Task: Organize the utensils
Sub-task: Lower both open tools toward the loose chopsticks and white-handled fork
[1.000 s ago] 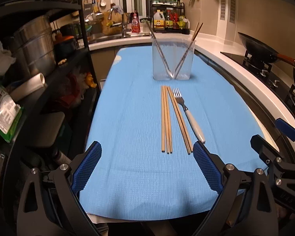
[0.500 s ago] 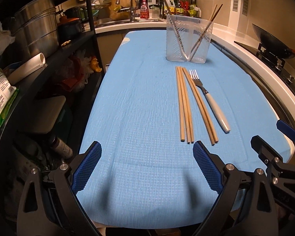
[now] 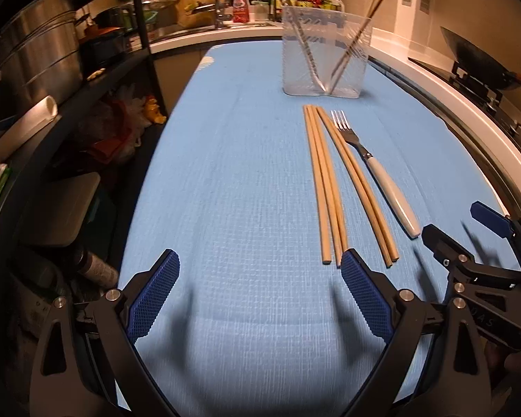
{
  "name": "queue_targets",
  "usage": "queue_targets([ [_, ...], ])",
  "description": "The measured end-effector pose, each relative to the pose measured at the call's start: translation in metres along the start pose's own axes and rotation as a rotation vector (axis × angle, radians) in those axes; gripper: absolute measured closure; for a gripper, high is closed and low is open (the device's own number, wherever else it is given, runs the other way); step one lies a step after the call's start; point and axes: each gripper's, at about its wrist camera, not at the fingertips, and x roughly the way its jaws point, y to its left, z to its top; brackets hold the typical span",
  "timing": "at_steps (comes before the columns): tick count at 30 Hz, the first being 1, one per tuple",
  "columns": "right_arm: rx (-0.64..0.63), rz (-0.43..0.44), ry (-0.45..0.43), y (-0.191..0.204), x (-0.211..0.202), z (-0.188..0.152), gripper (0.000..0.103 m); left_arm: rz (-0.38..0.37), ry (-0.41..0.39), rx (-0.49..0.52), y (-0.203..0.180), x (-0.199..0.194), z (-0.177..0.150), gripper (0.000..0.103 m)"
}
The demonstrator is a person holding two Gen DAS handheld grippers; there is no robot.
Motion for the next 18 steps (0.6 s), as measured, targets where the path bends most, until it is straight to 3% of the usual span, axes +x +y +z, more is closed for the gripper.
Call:
queue_targets([
  [9, -0.003, -0.004, 0.019, 0.001, 0.012, 0.003, 0.018, 0.007, 0.063, 0.039, -0.01, 0.027, 0.003, 0.015],
  [18, -0.009, -0.003, 0.031, 0.004, 0.02, 0.003, 0.018, -0.015, 0.067, 0.048, -0.008, 0.034, 0.004, 0.021],
])
